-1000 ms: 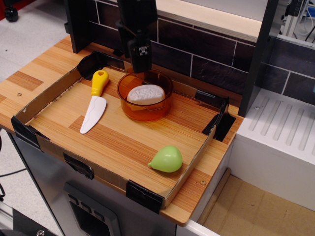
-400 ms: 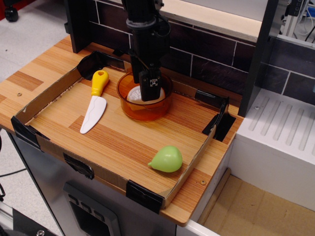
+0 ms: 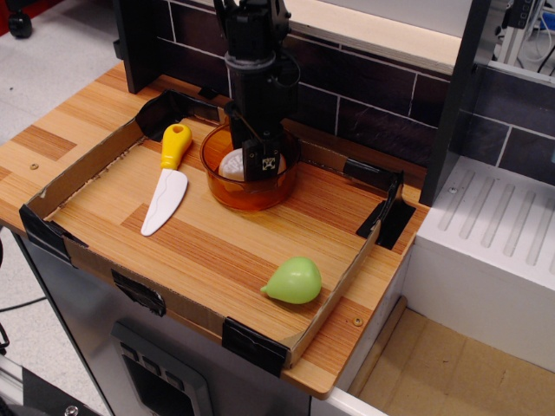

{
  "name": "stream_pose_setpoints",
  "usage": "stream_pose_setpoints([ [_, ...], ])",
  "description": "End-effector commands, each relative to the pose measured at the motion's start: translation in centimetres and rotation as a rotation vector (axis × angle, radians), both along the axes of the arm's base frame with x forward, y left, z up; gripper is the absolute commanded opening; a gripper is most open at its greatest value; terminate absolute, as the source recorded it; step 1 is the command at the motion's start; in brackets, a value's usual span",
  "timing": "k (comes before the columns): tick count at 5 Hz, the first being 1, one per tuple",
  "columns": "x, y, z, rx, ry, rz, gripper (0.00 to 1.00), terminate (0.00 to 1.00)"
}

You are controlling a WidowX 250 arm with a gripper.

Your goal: Take sushi out of pot

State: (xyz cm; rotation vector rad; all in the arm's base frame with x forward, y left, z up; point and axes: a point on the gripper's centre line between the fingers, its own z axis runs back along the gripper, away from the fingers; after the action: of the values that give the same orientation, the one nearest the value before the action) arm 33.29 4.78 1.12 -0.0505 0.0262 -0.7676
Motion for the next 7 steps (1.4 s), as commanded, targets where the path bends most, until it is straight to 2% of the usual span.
stream_pose_setpoints([
  [1, 0.0, 0.2, 2.7, 0.013, -0.087, 0.014, 0.0, 0.0],
  [3, 0.2, 1.0, 8.0, -0.008, -0.218, 0.06, 0.0, 0.0],
  [4, -0.7, 1.1, 10.3, -0.067, -0.223, 0.069, 0.0, 0.0],
  [5, -3.2, 0.6, 10.1, -0.113, -0.142, 0.005, 0.0, 0.0],
  [7, -8.5, 0.3, 7.5, -0.073, -0.11, -0.116, 0.0, 0.0],
])
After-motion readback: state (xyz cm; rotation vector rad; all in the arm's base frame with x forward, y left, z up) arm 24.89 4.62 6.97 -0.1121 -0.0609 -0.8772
